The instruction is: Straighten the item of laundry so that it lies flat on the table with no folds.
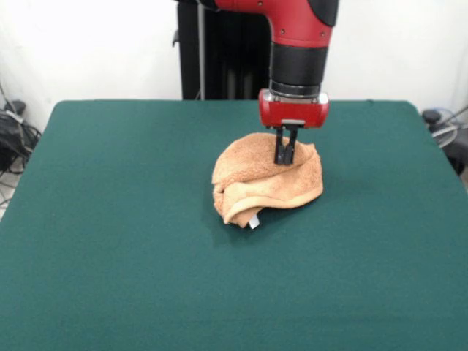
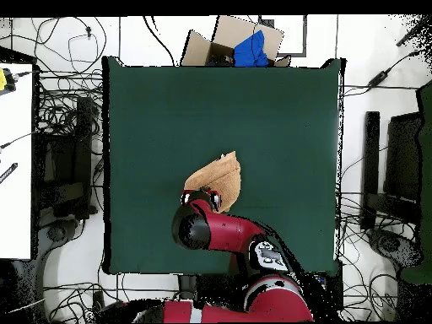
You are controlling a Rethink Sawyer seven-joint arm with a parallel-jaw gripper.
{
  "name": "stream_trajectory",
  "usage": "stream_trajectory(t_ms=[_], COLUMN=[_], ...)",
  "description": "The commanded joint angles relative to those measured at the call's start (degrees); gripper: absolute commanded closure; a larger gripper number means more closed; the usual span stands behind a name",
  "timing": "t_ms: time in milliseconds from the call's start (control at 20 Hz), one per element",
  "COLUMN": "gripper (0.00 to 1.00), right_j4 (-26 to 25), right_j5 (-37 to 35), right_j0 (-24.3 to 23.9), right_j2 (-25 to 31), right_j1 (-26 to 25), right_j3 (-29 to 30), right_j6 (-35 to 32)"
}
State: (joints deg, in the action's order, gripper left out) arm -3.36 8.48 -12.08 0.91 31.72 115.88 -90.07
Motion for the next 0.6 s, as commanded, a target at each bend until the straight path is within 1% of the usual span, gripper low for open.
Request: stream_trajectory(t_ms=[50,400,500,600], gripper=[1.00,1.00,1.00,1.00], right_j4=[-1.1,-0.6,-0.3,0.3], right_j5=[-2.5,-3.9,-4.9,-7.2], right_j0=[-0.4,-0.1,0.0,0.1], right_j2=[2.6,2.2,2.3,2.5], right_j1=[-1.1,-0.5,0.2,2.1], right_j3=[-2.3,-2.1,-1.9,-1.3], right_j6=[-8.0,-8.0,-7.9,-7.9])
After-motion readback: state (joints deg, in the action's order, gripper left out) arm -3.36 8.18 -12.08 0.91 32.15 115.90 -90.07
